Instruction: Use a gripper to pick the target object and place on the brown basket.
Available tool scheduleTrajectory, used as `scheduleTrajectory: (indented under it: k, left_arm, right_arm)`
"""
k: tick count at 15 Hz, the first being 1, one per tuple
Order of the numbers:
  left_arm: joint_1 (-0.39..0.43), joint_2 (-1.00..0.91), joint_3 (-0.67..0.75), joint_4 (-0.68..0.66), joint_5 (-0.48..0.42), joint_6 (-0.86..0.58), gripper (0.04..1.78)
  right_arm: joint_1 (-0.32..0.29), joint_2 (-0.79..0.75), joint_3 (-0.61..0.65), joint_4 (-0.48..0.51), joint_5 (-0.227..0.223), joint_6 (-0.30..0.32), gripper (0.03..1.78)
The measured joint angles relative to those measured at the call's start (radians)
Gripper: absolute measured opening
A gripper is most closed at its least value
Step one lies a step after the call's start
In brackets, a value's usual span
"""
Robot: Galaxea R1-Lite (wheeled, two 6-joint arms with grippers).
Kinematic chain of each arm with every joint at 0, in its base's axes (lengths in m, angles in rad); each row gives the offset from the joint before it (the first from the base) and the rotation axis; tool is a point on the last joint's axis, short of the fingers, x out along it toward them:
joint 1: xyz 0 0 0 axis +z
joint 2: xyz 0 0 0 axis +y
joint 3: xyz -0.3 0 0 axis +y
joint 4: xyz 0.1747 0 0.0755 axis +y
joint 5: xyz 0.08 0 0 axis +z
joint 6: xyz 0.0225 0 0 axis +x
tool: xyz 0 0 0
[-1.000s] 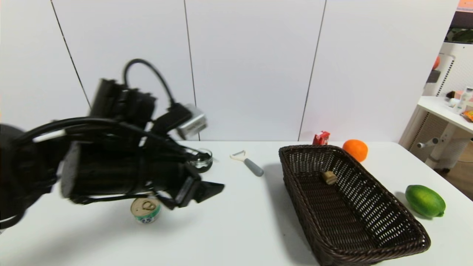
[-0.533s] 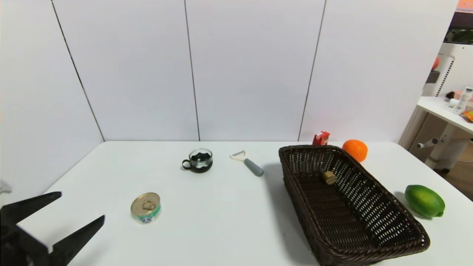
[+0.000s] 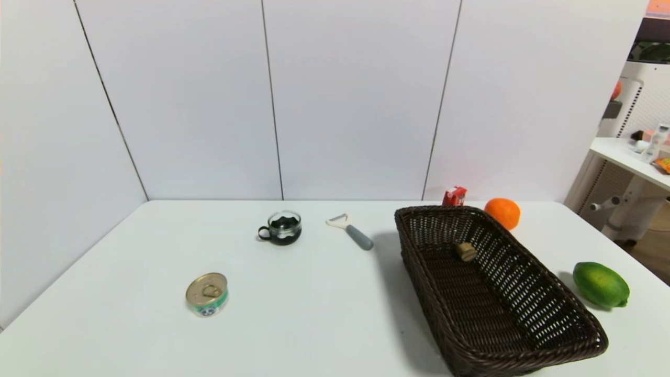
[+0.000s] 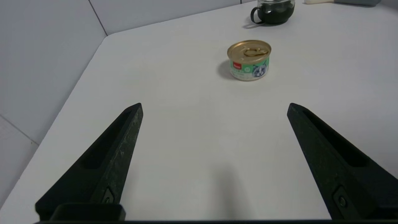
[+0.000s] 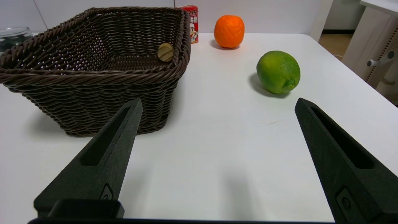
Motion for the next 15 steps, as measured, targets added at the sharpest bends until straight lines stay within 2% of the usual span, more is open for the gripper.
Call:
scheduleTrajectory:
  k: [2,8,15]
  left_arm:
    - [0.013,-0.075,0.007,0.053,0.016,-0.040,1.68]
    - [0.018,-0.128,0.009,0.054,0.050,-0.143,1.69]
    - [0.018,-0.131,0.009,0.052,0.062,-0.159,1.69]
  right_arm:
    - [0.000,0.000,0.000,0.000,0.000,0.000,1.70]
    - [0.000,0.000,0.000,0.001,0.000,0.000,1.70]
    - [0.000,0.000,0.000,0.001,0.000,0.002,1.70]
